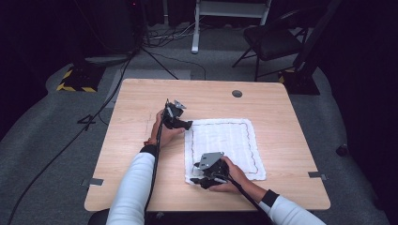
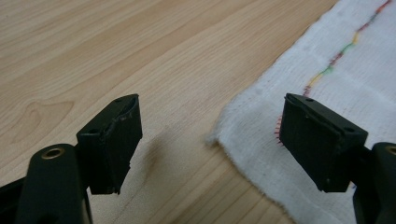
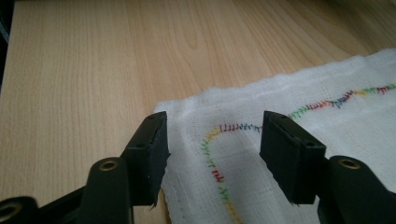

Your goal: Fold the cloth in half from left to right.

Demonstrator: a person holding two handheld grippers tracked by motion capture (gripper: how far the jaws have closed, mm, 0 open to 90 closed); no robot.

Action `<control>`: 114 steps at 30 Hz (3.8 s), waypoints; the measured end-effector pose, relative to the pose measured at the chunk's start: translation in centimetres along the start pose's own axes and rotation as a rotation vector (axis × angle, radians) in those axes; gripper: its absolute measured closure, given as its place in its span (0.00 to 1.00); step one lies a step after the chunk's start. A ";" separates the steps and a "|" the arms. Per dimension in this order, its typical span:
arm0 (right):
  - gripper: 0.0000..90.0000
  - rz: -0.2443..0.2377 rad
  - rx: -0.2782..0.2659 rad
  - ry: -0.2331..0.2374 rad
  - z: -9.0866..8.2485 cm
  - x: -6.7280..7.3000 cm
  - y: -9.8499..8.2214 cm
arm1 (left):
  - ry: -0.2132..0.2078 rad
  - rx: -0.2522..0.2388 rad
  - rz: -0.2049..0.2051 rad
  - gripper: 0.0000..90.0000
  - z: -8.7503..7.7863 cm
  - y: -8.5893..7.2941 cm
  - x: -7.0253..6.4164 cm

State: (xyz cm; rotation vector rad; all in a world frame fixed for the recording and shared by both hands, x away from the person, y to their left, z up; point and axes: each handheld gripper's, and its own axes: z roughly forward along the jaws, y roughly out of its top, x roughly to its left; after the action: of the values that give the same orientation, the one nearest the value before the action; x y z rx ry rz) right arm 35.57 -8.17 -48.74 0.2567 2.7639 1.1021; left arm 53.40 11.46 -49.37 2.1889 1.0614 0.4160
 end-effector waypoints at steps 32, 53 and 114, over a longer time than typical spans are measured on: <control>0.94 -0.026 -0.003 0.006 0.8 0.4 1.5 | -0.127 0.011 0.071 0.97 -2.9 -2.0 1.1; 0.94 -0.047 -0.032 -0.002 0.7 0.4 2.6 | -0.084 -0.027 0.042 0.97 -5.5 -3.1 2.7; 0.94 0.195 -0.128 -0.297 -13.1 -3.3 -6.5 | -0.120 -0.123 0.192 0.97 0.9 8.5 -8.3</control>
State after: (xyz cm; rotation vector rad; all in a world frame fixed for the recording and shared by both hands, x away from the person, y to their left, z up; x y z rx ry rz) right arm 35.41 -22.24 -43.54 0.6286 2.4365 1.1713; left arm 53.62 0.69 -44.24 2.1838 0.7443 0.4172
